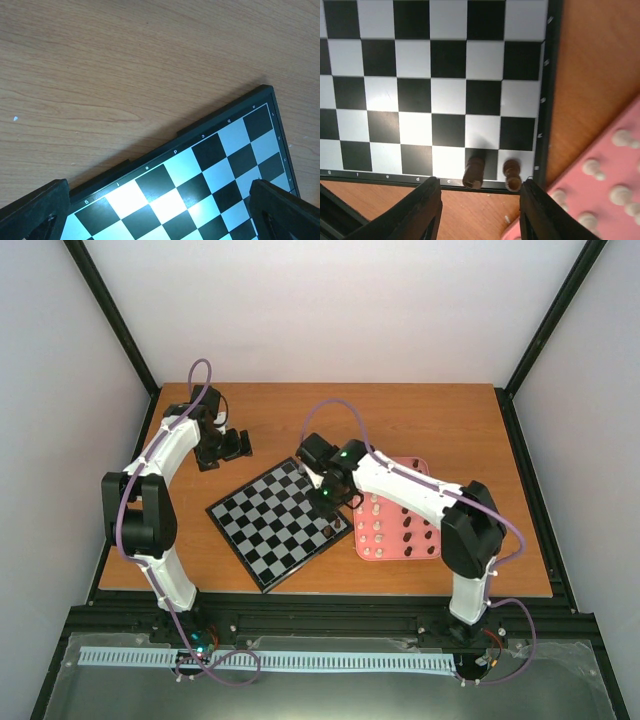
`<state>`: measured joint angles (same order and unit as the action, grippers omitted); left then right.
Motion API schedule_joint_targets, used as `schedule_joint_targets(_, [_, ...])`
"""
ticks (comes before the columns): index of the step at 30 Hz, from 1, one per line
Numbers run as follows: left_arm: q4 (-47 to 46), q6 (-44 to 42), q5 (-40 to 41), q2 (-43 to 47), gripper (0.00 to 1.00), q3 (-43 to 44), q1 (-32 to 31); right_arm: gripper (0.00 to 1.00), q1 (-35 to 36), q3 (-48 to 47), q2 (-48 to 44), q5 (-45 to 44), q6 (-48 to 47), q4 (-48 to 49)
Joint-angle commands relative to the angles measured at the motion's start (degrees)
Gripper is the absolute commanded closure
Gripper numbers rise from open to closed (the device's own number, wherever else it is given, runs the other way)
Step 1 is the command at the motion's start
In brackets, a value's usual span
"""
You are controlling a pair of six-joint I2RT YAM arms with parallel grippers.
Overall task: Set up the chess pieces on the board
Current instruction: Place the chess piece on the chessboard, then pick up the chess piece from the storage box.
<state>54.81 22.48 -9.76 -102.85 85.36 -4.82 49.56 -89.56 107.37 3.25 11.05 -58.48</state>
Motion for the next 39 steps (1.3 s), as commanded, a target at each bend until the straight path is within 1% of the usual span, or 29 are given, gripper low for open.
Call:
schedule_joint_targets(1, [-0.9,0.7,-1.0,1.8,0.00,1.0,0.0,0.55,-1.7,-3.0,-3.9,-6.8,2.0,-3.3])
schedule_joint_targets(4, [-0.8,0.8,-1.4,1.5,0.00,1.7,0.0,0.55,-8.1,-1.9,-4.6,-8.2,4.0,-3.9])
schedule_joint_targets(6, [-0.7,0.7,-1.5,1.4,0.00,2.1,0.0,0.55,-13.3,-0.8,-4.3,-9.9,3.8,-3.9])
schedule_joint_targets(9, [-0.4,0.6,-1.8,0.6,0.00,2.8,0.0,0.55,-19.7,0.3,-2.2,-10.3,3.0,-4.2])
schedule_joint_targets(14, [-0.1,0.7,-1.8,-0.1,0.00,3.6,0.0,0.54,-26.8,3.2,-0.4,-8.5,0.3,-1.6])
schedule_joint_targets(18, [0.1,0.6,-1.8,-0.5,0.00,4.0,0.0,0.54,-28.8,4.2,1.6,-8.2,-2.2,-0.9])
schedule_joint_targets(23, [0.2,0.6,-1.8,-1.0,0.00,4.1,0.0,0.53,-30.8,6.1,2.6,-8.5,-2.8,0.7])
schedule_joint_targets(31, [0.3,0.5,-1.6,-1.1,0.00,4.0,0.0,0.52,-32.0,6.5,4.8,-8.5,-3.6,2.6])
schedule_joint_targets(39, [0.5,0.7,-1.4,-1.7,0.00,4.4,0.0,0.56,-33.3,4.8,8.0,-8.0,-4.4,3.7])
